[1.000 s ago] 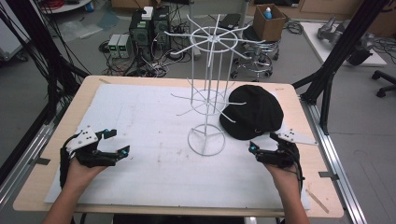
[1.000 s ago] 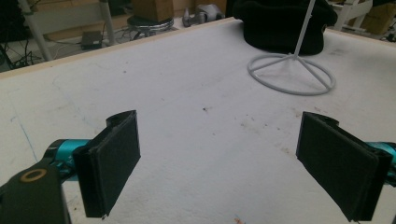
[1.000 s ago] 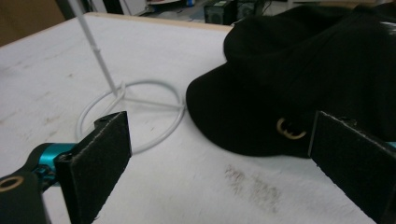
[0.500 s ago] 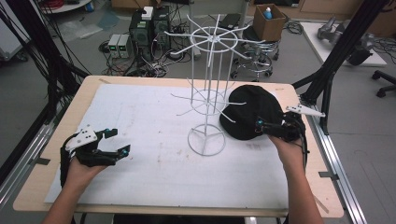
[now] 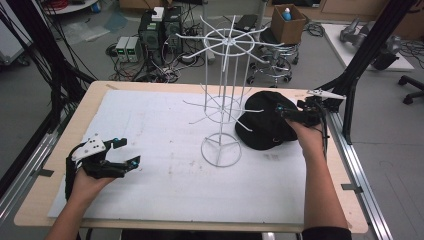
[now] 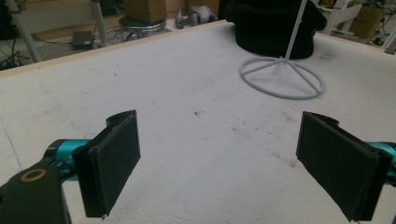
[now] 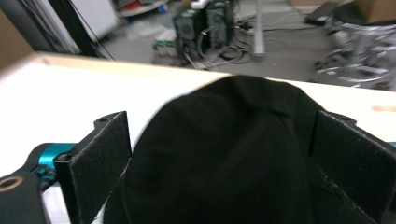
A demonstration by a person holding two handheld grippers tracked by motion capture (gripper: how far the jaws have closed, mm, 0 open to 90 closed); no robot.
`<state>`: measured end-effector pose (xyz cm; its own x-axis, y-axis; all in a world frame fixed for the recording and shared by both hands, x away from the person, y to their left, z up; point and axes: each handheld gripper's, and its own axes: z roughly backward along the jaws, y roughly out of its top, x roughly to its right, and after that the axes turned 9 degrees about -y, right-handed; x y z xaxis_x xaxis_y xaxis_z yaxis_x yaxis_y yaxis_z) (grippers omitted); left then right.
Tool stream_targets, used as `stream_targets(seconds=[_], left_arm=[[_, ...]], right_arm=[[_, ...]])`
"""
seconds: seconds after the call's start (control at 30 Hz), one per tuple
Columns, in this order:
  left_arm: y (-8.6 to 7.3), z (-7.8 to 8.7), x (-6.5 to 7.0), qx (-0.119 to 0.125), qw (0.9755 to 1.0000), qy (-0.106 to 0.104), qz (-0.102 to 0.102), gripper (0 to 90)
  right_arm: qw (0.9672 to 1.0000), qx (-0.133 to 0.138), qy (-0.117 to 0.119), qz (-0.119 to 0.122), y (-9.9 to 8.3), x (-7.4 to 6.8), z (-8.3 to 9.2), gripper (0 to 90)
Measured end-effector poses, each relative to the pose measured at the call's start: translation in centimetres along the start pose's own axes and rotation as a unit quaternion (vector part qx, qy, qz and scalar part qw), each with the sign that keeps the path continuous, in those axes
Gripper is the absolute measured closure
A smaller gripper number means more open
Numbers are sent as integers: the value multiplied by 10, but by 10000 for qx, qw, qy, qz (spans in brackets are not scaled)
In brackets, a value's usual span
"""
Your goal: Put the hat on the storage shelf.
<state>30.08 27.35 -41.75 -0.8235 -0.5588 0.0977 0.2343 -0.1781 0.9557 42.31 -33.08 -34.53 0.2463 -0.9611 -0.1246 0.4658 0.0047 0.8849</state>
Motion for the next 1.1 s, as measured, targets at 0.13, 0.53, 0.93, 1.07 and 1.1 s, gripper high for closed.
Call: stream_targets(seconds=[0.13, 0.53, 0.93, 1.07, 1.1], left_arm=[[0, 0, 0, 7, 10000, -3, 7, 138], [-1, -4, 0, -85, 10000, 24, 7, 138], [-2, -5, -2, -123, 9999, 35, 6, 138], [-2, -6, -1, -137, 9999, 40, 2, 138], [-2, -6, -1, -144, 9999, 41, 2, 138]], right_arm=[[9995, -144, -215, 178, 10, 7, -13, 47], [9973, -384, -510, 358, 20, 13, -58, 46], [9921, -946, -799, 178, 1, 34, -87, 48], [9913, -1035, -777, 227, -2, 32, -92, 68], [9915, -1036, -751, 256, -2, 31, -93, 88]])
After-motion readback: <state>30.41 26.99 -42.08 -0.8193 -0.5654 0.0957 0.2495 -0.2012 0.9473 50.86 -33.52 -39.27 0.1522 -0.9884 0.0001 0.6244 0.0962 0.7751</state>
